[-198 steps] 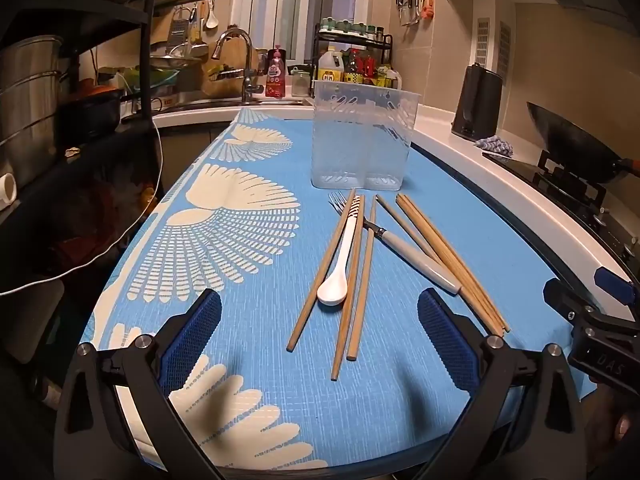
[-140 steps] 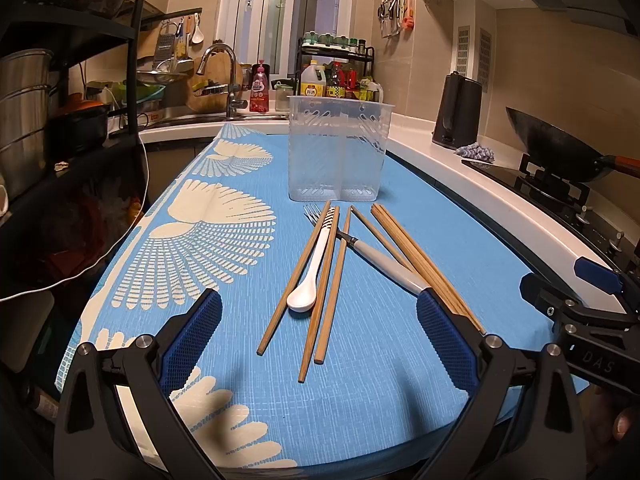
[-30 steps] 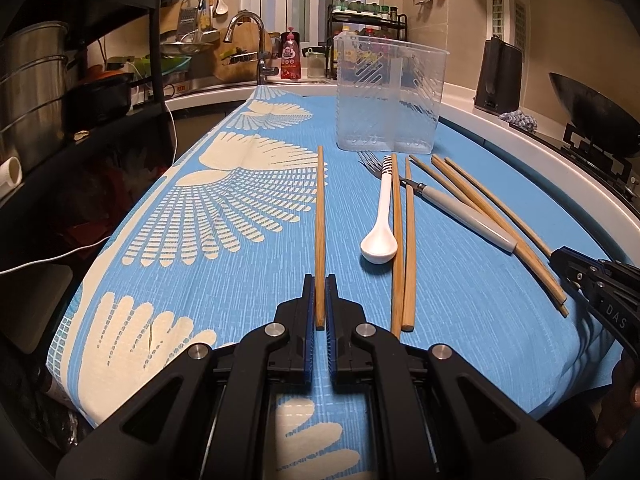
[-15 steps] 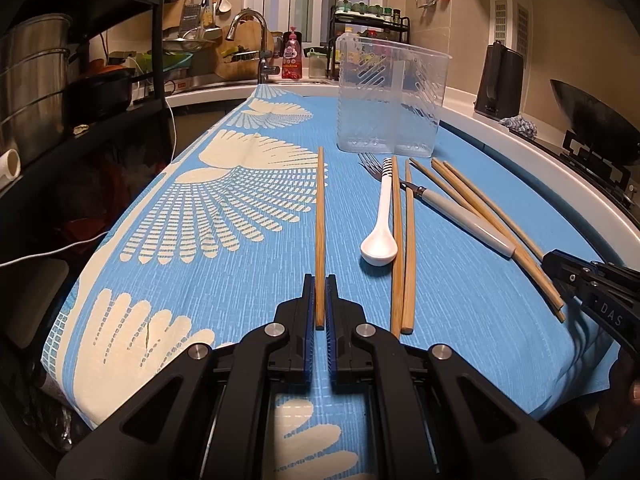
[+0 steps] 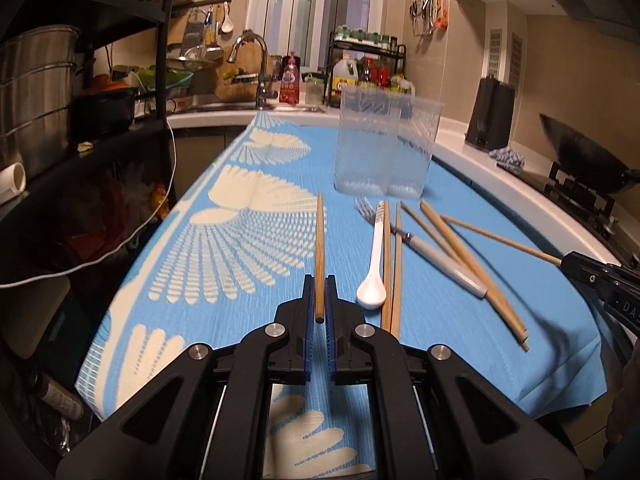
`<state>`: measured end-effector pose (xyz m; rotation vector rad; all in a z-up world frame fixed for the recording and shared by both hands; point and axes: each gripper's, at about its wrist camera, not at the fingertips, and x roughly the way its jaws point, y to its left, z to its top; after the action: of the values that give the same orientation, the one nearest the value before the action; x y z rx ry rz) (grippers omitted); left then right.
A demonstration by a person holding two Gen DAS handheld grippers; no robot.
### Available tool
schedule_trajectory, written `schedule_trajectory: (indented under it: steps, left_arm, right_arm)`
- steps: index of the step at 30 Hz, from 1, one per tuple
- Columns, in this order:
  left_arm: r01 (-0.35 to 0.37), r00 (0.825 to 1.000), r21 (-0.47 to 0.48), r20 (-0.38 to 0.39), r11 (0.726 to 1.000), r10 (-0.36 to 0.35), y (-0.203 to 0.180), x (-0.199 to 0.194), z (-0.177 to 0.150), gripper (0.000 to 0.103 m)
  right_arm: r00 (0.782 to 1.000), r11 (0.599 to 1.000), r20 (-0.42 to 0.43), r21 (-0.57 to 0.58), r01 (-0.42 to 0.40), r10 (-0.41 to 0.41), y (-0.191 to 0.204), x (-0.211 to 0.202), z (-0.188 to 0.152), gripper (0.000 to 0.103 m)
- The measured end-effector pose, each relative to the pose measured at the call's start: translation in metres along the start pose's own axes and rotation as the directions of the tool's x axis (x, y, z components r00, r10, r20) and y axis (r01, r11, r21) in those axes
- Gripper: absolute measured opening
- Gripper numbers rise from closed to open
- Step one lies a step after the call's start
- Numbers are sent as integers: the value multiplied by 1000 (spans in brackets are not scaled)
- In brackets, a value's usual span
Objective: Organize utensils
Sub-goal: 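Lift the held chopsticks with both tools toward the clear plastic container, then lower the chopsticks into the container and open both tools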
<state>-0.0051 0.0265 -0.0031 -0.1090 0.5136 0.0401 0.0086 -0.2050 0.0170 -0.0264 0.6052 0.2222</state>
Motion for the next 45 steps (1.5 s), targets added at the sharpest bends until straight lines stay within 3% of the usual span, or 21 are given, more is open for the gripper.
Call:
schedule_trajectory:
  steps: [8,16,22,28,35,45]
  left_arm:
    - [-11,994,25,107,1000,8,-2,-23,26,5]
    - [27,988,69,152,997,-37,-10,-25,74,5]
    - [69,988,82,133,994,-80,-9,-9,115,5]
    - [128,990,74,54,989,-132,-5,12,162,5]
    - [211,977,53,-10,976,-211,0,19,199,5]
    - [206,979,39,-7,978,-206,-9,24,246,5]
  right_arm:
    - [998,1000,58,2,-11,11,-6,-17,25,6]
    - [993,999,116,-5,-33,33,-8,-24,58,6]
    - [993,999,113,4,-41,40,-7,-16,93,6]
    - [993,998,99,15,-65,63,-7,-9,132,6]
    - [989,997,132,-21,-70,73,-3,-11,170,6]
    - [979,995,181,-26,-93,96,0,-10,223,5]
